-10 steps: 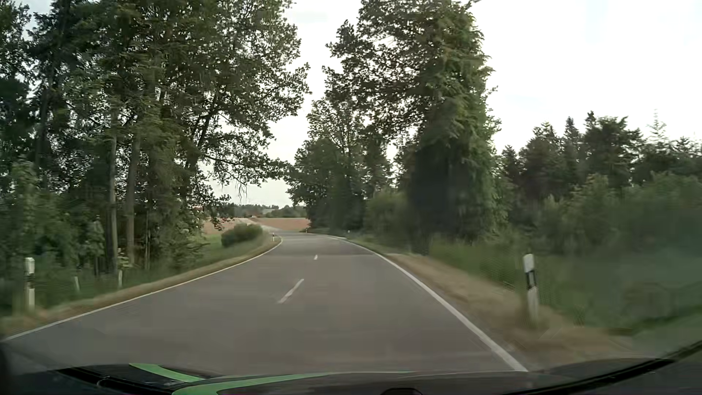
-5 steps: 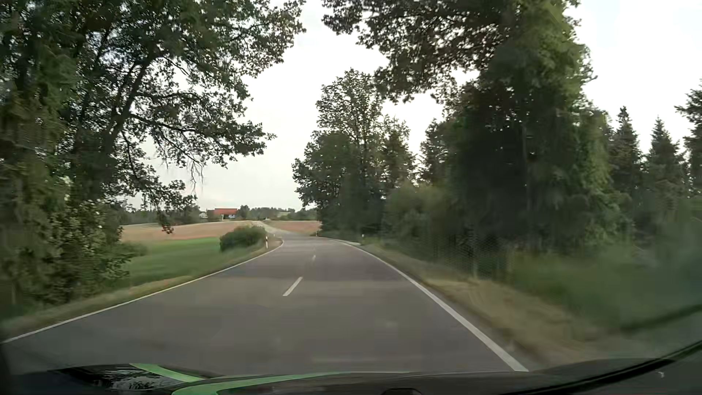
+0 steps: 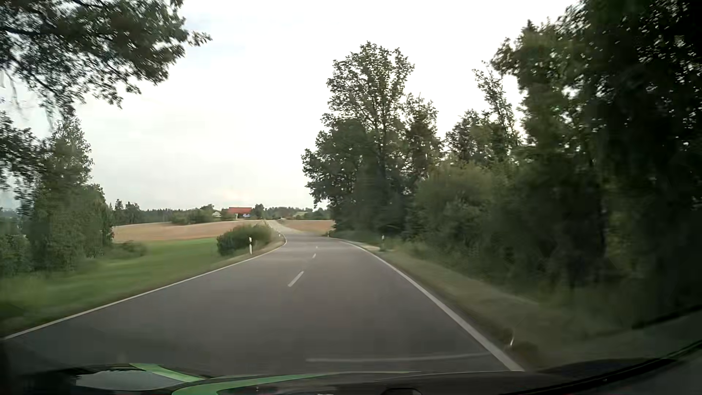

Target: Follow the waypoints while adhering to traffic rules and regulations

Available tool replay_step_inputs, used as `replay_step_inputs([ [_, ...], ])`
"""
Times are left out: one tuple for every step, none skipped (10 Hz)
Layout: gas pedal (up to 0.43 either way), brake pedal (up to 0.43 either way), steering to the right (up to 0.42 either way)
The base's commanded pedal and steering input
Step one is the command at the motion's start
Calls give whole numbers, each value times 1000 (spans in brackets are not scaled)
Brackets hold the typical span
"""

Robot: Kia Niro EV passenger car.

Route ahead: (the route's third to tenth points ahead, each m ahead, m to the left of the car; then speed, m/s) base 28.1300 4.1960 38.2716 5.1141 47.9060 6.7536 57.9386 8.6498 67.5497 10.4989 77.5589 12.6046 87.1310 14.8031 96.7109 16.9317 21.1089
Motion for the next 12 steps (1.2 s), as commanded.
replay_step_inputs([
  [87,0,-25],
  [98,0,-26],
  [98,0,-25],
  [98,0,-25],
  [98,0,-25],
  [98,0,-24],
  [98,0,-24],
  [110,0,-23],
  [110,0,-23],
  [110,0,-20],
  [110,0,-19],
  [118,0,-19],
])
